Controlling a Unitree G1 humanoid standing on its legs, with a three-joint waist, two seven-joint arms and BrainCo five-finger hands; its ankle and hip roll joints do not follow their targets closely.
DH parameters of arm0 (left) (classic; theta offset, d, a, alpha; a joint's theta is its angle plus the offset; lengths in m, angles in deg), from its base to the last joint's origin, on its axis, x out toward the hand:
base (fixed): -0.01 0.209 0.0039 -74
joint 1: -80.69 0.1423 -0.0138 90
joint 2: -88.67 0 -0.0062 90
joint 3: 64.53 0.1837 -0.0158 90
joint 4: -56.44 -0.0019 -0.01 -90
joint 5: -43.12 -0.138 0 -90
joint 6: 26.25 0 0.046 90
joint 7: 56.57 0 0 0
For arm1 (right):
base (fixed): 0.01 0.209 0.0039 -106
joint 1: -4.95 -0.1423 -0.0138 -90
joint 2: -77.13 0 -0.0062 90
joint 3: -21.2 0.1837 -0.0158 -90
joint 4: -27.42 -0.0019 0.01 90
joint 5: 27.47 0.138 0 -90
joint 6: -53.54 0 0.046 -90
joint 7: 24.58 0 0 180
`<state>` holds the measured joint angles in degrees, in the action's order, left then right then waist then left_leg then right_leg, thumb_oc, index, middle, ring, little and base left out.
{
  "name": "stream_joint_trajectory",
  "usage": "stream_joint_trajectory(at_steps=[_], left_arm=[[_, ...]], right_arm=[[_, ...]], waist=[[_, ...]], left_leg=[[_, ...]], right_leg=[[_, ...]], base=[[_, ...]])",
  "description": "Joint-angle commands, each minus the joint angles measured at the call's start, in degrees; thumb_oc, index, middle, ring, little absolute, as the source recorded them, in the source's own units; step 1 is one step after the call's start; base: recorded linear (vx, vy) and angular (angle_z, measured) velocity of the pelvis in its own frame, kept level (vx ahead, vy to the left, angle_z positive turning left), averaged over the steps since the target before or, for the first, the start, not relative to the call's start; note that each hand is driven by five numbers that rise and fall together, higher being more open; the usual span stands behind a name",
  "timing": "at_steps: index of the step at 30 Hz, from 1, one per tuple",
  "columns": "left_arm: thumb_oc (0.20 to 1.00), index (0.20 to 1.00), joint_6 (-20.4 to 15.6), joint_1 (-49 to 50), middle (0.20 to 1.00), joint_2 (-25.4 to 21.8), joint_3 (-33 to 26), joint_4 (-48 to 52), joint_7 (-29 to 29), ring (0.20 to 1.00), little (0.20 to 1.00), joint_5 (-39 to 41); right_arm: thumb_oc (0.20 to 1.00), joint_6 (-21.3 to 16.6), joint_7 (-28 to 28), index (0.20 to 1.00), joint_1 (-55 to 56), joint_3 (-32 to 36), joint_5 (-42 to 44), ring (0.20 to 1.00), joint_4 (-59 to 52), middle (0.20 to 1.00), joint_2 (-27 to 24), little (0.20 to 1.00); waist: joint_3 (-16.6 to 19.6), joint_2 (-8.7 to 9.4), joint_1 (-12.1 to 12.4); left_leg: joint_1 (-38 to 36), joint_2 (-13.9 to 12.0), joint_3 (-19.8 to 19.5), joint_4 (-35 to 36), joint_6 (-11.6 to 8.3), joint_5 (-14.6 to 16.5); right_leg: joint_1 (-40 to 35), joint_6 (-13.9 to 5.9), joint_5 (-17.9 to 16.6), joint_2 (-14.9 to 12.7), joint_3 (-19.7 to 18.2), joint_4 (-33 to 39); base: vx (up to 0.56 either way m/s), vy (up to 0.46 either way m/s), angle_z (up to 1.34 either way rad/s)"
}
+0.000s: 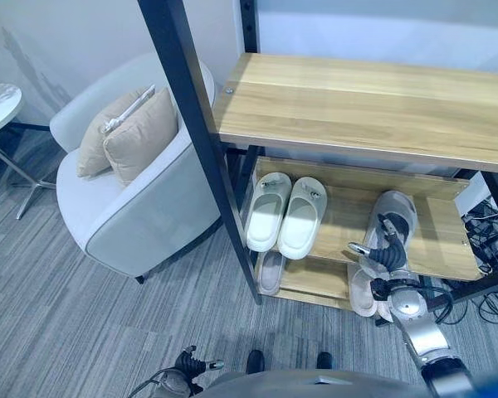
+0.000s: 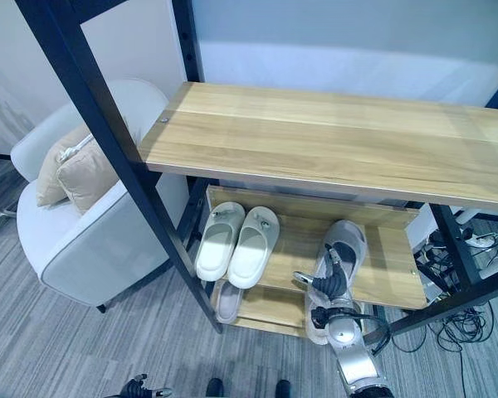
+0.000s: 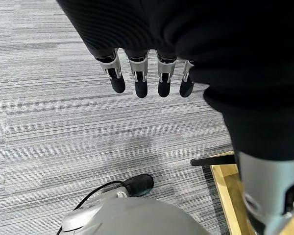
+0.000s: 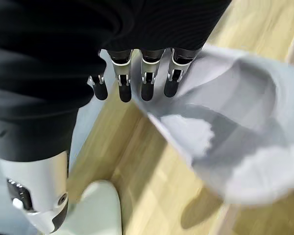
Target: Arrange the slippers neatly on the shoe rack.
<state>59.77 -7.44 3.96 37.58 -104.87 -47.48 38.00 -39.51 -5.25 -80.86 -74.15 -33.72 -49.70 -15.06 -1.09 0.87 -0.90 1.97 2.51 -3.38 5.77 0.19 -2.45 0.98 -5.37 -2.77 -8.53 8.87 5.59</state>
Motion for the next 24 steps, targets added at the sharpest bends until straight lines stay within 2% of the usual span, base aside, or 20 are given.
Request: stream_joint_trajectory(at_steps=[1, 4, 5, 7, 13, 24], left_arm=[[1.0, 1.0, -1.07, -1.11, 1.0, 3.38, 0.83, -5.39, -0.26, 1.0, 1.0, -0.65], [1.0, 1.0, -1.72, -1.04, 1.0, 3.51, 0.78, -5.17, -0.42, 1.0, 1.0, -1.32], [1.0, 1.0, -1.88, -1.07, 1.0, 3.56, 0.92, -4.92, -0.6, 1.0, 1.0, -2.14], [1.0, 1.0, -1.99, -1.09, 1.0, 3.55, 1.05, -4.91, -0.71, 1.0, 1.0, -2.5], [1.0, 1.0, -2.23, -0.91, 1.0, 2.52, 1.05, -5.71, -1.43, 1.0, 1.0, -2.49], [1.0, 1.0, -1.58, 0.18, 1.0, 1.92, 1.46, -6.98, -1.18, 1.0, 1.0, -1.32]], right_arm=[[1.0, -4.06, 3.68, 1.0, -2.34, 2.26, -7.53, 1.0, -4.15, 1.0, -3.52, 1.0], [1.0, -2.62, 7.01, 1.0, -2.26, 4.3, -15.96, 1.0, -4.19, 1.0, -6.13, 1.0], [1.0, -0.97, 8.48, 1.0, -2.37, 5.61, -19.84, 1.0, -3.05, 1.0, -7.8, 1.0], [1.0, 0.22, 9.06, 1.0, -2.91, 6.41, -21.36, 1.0, -1.4, 1.0, -8.93, 1.0], [1.0, 2.67, 9.92, 1.0, -8.1, 6.76, -19.91, 1.0, 11.05, 1.0, -11.7, 1.0], [1.0, 0.29, 9.44, 1.0, -11.17, 7.22, -8.63, 1.0, 17.41, 1.0, -10.2, 1.0]], waist=[[-1.7, 0.54, 0.42], [-1.74, 0.56, 0.4], [-1.79, 0.62, 0.43], [-1.8, 0.66, 0.52], [-1.59, 1.06, 1.68], [-1.7, 0.98, 2.76]], left_leg=[[-1.04, -1.94, 3.13, -0.77, -0.99, 5.74], [-1.09, -1.97, 3.08, -0.77, -0.98, 5.85], [-1.02, -1.98, 2.95, -0.77, -0.99, 5.88], [-1.01, -2.02, 2.84, -0.77, -1.01, 5.89], [-0.82, -2.2, 2.48, -0.77, -1.17, 5.87], [-0.51, -2.03, 1.99, -0.77, -1.34, 5.5]], right_leg=[[-2.93, -4.47, 1.84, -4.25, 0.44, -0.59], [-2.96, -4.55, 1.9, -4.17, 0.56, -0.59], [-2.93, -4.59, 1.89, -4.14, 0.6, -0.59], [-2.93, -4.6, 1.88, -4.11, 0.63, -0.59], [-2.95, -4.47, 2.08, -3.88, 0.99, -0.59], [-3.08, -4.25, 2.23, -3.65, 1.96, -0.59]], base=[[0.0, 0.0, 0.0], [0.0, 0.0, 0.0], [0.0, 0.0, 0.0], [0.0, 0.0, 0.0], [0.02, -0.029, 0.0], [0.02, -0.009, 0.05]])
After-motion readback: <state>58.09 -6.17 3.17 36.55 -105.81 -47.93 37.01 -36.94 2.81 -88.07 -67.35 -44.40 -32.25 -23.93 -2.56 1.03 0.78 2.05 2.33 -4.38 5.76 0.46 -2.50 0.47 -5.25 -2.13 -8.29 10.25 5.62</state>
